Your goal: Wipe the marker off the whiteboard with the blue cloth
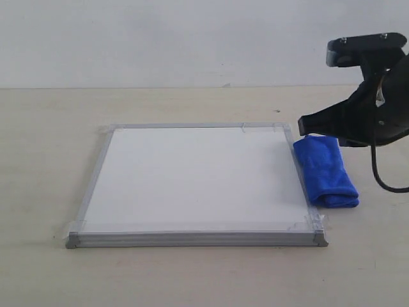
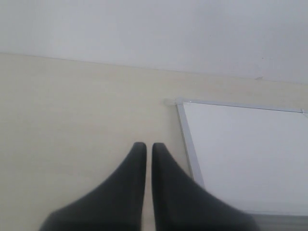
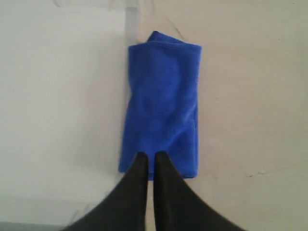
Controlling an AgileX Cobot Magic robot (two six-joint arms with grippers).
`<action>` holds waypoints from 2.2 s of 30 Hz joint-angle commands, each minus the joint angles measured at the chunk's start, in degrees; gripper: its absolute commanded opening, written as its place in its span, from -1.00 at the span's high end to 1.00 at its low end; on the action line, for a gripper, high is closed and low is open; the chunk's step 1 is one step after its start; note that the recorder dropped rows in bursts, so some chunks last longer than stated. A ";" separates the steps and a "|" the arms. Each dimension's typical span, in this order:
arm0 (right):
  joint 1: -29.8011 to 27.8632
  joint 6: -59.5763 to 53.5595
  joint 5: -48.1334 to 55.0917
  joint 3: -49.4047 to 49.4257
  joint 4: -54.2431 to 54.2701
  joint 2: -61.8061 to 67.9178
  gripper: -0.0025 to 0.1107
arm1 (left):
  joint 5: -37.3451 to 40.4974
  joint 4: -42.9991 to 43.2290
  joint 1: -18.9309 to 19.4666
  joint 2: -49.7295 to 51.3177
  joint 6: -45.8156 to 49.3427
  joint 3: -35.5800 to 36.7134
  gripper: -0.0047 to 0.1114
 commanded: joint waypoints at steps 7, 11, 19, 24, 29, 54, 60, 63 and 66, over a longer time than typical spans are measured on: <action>14.81 2.14 2.59 0.10 2.82 -14.80 0.96 | 0.17 -0.44 -0.18 -0.18 0.28 0.23 0.84; 17.18 2.23 0.52 0.10 2.82 -17.19 0.96 | 0.17 -0.44 -0.18 -0.18 0.28 0.23 0.84; 17.08 2.13 -1.30 0.10 2.82 -17.29 0.96 | 0.17 -0.44 -0.18 -0.18 0.28 0.23 0.84; 17.08 3.41 -3.55 0.10 2.74 -17.29 0.96 | 0.17 -0.44 -0.18 -0.18 0.28 0.23 0.84; 17.08 5.85 -3.23 0.26 2.34 -18.78 0.96 | 0.17 -0.44 -0.18 -0.18 0.28 0.23 0.84; -9.04 10.49 -45.23 50.61 5.20 -74.73 0.96 | 0.17 -0.44 -0.18 -0.18 0.28 0.23 0.84; -11.57 6.50 -39.49 52.59 4.98 -81.86 0.96 | 0.17 -0.44 -0.18 -0.18 0.28 0.23 0.84; -11.57 -0.88 -32.69 52.59 4.98 -81.70 0.96 | 0.17 -0.44 -0.18 -0.18 0.28 0.23 0.84; -11.57 -4.36 -24.53 52.59 4.98 -81.70 0.96 | 0.17 -0.44 -0.18 -0.18 0.28 0.23 0.84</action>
